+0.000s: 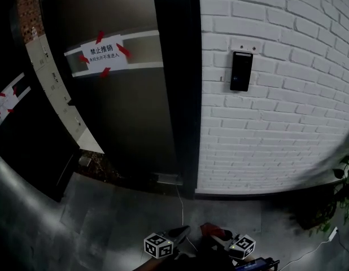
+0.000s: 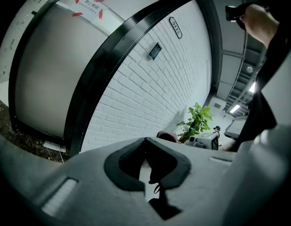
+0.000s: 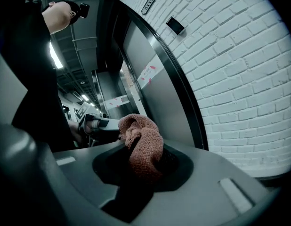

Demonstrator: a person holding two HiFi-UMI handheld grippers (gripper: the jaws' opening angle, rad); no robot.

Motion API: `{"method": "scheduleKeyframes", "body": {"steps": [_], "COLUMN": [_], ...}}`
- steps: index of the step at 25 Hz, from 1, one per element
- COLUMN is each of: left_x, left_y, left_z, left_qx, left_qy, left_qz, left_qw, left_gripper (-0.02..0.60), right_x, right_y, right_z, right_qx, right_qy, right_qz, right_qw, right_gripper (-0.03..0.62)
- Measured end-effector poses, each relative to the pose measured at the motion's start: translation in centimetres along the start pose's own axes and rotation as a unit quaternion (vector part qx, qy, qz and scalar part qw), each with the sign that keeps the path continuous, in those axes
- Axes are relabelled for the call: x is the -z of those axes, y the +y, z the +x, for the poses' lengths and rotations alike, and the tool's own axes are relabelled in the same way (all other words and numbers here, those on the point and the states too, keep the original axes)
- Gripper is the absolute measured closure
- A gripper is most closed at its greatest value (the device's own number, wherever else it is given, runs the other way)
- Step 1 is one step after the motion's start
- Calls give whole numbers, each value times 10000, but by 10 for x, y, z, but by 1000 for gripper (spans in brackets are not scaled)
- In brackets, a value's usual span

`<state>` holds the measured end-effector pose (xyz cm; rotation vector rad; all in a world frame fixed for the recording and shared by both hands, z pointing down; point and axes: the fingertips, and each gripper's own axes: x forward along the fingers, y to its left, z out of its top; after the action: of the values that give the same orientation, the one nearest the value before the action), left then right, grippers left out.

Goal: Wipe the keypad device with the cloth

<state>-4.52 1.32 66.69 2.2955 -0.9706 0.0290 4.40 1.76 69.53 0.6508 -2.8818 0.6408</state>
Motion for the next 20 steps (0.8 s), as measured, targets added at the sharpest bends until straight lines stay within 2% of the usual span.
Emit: {"method": "scheduleKeyframes", "body": {"steps": [7,12,16,20], "left_x": [36,46,59,67], "left_y": [-15,-33,-44,-59], "left_z": [-32,-33,-34,-41], "left_qx": [284,641,824,953], "left_qy": [136,262,375,515], "left_qz": [30,278,343,357], "left_qw": [9995,9972,9953,9935], "left_gripper": [577,577,577,577], "right_x": [23,35,40,45], "right_y": [47,61,69,75], "right_z": [-13,-23,-36,-48], "right_qx": [290,608,945,1084], "right_qy": [-76,-143,-148,-261], "right_qz": [-27,-6,123,157], "right_qw": [9995,9980,9953,9936], "right_gripper": [488,488,488,488]}}
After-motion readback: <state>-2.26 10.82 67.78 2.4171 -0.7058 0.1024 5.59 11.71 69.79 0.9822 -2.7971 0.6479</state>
